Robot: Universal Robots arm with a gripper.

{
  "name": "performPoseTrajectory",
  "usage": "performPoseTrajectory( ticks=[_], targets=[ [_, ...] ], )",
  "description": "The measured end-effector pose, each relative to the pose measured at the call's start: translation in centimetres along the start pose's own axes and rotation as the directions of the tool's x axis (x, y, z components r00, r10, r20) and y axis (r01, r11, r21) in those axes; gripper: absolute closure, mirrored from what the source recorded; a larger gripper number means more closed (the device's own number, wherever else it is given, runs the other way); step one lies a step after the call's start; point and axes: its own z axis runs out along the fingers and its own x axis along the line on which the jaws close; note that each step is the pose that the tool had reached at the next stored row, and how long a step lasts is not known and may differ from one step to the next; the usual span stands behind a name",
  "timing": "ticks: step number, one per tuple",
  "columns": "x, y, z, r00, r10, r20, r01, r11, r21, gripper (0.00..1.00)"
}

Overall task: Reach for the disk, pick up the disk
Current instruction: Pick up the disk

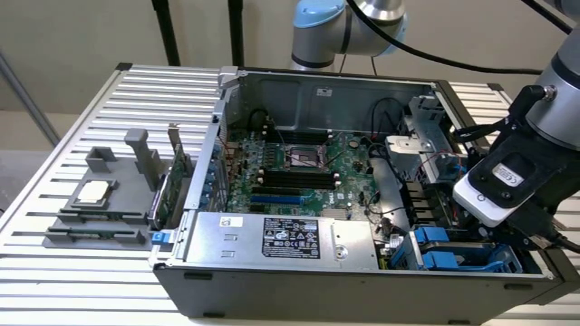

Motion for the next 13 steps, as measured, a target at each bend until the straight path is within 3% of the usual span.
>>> performPoseTrajectory(
  ticks=[6,13],
  targets=[
    [0.0,0.03,-0.30,1.0000,0.000,-0.0003,0.000,1.0000,0.0001,0.68],
    [0.1,0.28,-2.95,1.0000,0.000,0.0000,0.000,1.0000,0.0001,0.68]
  ],
)
